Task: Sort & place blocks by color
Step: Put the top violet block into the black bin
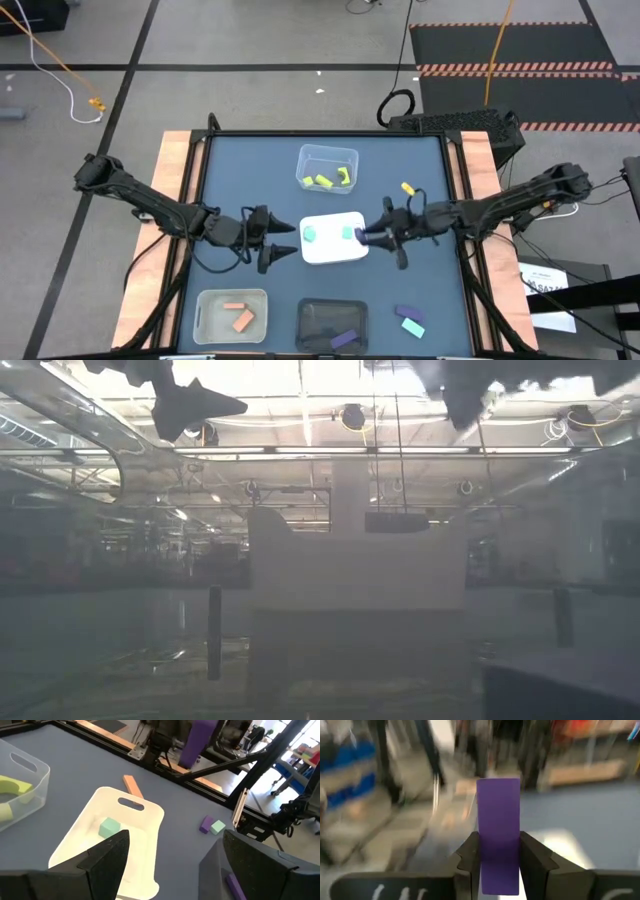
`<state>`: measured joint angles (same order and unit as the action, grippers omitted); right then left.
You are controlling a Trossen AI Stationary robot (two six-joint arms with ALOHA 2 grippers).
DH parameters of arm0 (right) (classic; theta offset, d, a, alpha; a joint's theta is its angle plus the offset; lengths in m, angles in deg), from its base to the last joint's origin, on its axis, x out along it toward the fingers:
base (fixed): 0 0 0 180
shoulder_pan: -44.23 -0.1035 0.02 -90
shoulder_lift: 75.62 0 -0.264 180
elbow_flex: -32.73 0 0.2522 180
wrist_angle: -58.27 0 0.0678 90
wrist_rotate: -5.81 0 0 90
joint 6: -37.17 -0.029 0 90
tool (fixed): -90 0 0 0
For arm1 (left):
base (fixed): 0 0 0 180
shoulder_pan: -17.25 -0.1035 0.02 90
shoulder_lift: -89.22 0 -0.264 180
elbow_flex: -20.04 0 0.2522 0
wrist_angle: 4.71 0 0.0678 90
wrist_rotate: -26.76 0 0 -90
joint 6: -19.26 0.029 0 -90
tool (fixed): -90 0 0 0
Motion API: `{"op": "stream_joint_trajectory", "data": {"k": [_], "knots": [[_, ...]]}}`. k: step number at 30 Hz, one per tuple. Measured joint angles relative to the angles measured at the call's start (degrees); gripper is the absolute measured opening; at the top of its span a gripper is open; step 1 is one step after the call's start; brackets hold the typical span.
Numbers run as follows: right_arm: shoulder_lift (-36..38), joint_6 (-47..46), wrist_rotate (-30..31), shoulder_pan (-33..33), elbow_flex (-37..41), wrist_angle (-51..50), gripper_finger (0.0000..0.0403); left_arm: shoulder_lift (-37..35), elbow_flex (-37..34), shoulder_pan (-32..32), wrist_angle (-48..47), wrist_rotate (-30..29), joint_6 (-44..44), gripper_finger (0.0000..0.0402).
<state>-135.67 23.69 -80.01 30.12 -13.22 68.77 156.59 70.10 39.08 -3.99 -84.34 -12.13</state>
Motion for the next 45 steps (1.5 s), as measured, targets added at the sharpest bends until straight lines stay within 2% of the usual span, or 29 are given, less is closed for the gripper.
{"op": "stream_joint_trajectory", "data": {"k": [4, 8, 13, 17, 24, 29, 32, 39, 42, 45], "knots": [[-2.41, 6.45, 1.93, 1.39, -0.04, 13.52, 0.0081, 0.0, -0.01, 0.0, 1.35, -0.01, -0.57, 0.0321], [-5.7, 10.65, 1.82, 2.52, -0.06, 21.21, 0.0081, 0.0, -0.01, 0.0, 5.41, -0.02, 3.07, 0.0321], [-10.39, 13.37, 1.75, 3.28, -0.06, 28.12, 0.0081, 0.02, -0.01, 0.34, 10.87, -0.01, 19.06, 0.0321], [-15.0, 14.71, 1.77, 3.3, -0.45, 33.76, 0.0081, 2.1, -0.01, -0.2, 17.67, -0.02, 28.05, 0.0321], [-24.18, 15.19, 1.75, 3.3, -7.41, 33.68, 0.0081, 9.14, -0.03, -0.16, 29.85, 0.01, 41.27, 0.0321], [-29.31, 15.64, 1.75, 3.3, -12.1, 31.66, 0.0081, 12.21, -0.03, -0.18, 37.06, 0.02, 44.01, 0.0321], [-31.72, 16.14, 1.64, 3.3, -14.59, 30.13, 0.0081, 12.66, -0.03, -0.43, 37.96, -0.02, 44.33, 0.0321], [-34.49, 17.58, 1.55, 3.26, -18.01, 29.03, 0.0081, 12.61, -0.03, -1.83, 39.06, 0.0, 38.89, 0.032], [-34.56, 17.62, 1.54, 3.26, -18.33, 29.11, 0.0081, 12.61, -0.03, -2.32, 38.37, 0.02, 38.11, 0.03], [-34.56, 17.38, 1.55, 3.26, -18.33, 29.06, 0.0081, 12.61, -0.03, -2.64, 38.16, 0.02, 38.11, 0.0255]]}}
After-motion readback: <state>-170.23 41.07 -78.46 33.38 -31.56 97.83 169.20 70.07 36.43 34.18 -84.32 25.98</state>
